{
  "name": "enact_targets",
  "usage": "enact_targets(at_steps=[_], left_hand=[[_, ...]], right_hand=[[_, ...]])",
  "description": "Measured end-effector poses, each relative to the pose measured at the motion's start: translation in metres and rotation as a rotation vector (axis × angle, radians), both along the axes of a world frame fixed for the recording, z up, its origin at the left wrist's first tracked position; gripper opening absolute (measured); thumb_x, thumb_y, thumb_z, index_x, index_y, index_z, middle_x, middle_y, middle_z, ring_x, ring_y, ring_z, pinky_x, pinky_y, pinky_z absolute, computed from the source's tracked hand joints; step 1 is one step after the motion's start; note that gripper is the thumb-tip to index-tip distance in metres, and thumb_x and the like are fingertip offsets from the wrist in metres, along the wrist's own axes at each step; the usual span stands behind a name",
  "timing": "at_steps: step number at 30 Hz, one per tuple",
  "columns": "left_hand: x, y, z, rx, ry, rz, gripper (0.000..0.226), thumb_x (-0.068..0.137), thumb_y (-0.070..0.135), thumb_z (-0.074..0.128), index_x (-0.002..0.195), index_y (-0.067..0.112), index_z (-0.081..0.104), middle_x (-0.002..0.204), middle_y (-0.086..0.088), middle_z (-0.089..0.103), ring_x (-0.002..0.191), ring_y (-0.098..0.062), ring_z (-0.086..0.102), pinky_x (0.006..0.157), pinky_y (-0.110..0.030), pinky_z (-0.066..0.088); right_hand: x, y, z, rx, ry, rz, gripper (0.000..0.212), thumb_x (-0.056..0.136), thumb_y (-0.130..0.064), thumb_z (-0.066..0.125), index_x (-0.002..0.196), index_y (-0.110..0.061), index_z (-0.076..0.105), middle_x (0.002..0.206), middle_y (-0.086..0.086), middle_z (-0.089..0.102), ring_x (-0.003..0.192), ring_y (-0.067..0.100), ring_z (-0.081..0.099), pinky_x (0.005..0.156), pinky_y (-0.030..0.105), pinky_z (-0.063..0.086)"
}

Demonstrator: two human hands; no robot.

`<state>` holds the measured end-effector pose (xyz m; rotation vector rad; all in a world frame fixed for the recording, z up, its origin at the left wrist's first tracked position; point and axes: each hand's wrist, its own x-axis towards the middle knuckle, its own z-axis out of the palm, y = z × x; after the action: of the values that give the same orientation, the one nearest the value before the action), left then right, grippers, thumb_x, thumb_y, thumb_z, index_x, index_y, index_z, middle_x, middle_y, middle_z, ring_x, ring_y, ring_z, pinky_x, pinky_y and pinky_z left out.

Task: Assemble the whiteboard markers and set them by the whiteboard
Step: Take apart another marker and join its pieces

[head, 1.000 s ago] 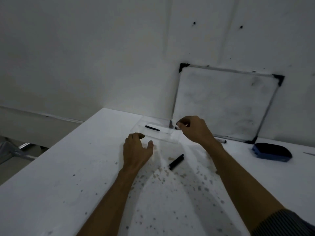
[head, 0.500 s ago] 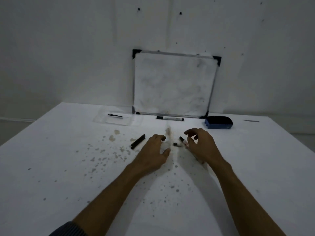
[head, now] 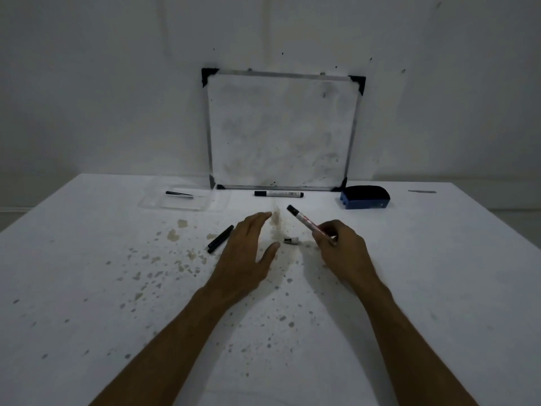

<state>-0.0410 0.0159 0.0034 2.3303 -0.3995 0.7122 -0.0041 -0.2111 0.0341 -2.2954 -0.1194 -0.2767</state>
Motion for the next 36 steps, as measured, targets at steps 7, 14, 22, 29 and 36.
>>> enact_targets(at_steps=[7, 14, 22, 29, 36], left_hand=[[-0.009, 0.011, 0.03, 0.381, -0.311, -0.031, 0.061, 0.092, 0.045, 0.076, 0.142, 0.012, 0.063, 0.135, -0.009, 0.071, 0.131, -0.033, 0.061, 0.112, -0.051, 0.045], [-0.025, 0.03, 0.041, 0.341, -0.284, -0.104, 0.03, 0.089, 0.033, 0.081, 0.111, 0.013, 0.078, 0.099, -0.002, 0.079, 0.094, -0.025, 0.071, 0.086, -0.04, 0.047], [-0.049, 0.107, 0.036, 0.103, 0.055, 0.033, 0.028, 0.106, 0.027, 0.059, 0.126, 0.012, 0.071, 0.109, -0.006, 0.072, 0.091, -0.019, 0.065, 0.077, -0.033, 0.053], [-0.039, 0.142, 0.019, -0.08, 0.083, 0.376, 0.028, 0.109, 0.031, 0.052, 0.118, 0.014, 0.072, 0.098, -0.004, 0.075, 0.085, -0.024, 0.069, 0.072, -0.038, 0.056], [-0.037, 0.146, 0.014, -0.102, 0.076, 0.267, 0.032, 0.108, 0.044, 0.052, 0.117, 0.022, 0.073, 0.076, 0.007, 0.07, 0.066, -0.015, 0.066, 0.06, -0.034, 0.053]], right_hand=[[-0.015, 0.019, 0.009, -0.074, -0.046, 0.354, 0.031, 0.094, -0.056, 0.059, 0.116, -0.036, 0.069, 0.1, -0.033, 0.06, 0.088, -0.017, 0.058, 0.078, 0.002, 0.036], [-0.033, 0.035, 0.017, 0.035, -0.025, 0.452, 0.036, 0.089, -0.063, 0.06, 0.116, -0.04, 0.067, 0.1, -0.031, 0.068, 0.094, -0.013, 0.064, 0.078, 0.015, 0.052], [-0.045, 0.072, -0.001, 0.113, 0.018, 0.409, 0.054, 0.1, -0.065, 0.032, 0.141, -0.032, 0.044, 0.118, -0.01, 0.067, 0.101, 0.0, 0.061, 0.074, 0.009, 0.04], [-0.003, 0.125, 0.002, -0.148, -0.094, 0.479, 0.033, 0.106, -0.039, 0.044, 0.131, -0.023, 0.057, 0.11, -0.001, 0.061, 0.087, 0.009, 0.061, 0.076, 0.024, 0.044], [0.025, 0.152, -0.01, -0.246, -0.121, 0.535, 0.016, 0.094, -0.037, 0.068, 0.109, -0.041, 0.065, 0.109, -0.009, 0.051, 0.084, -0.002, 0.059, 0.069, 0.006, 0.039]])
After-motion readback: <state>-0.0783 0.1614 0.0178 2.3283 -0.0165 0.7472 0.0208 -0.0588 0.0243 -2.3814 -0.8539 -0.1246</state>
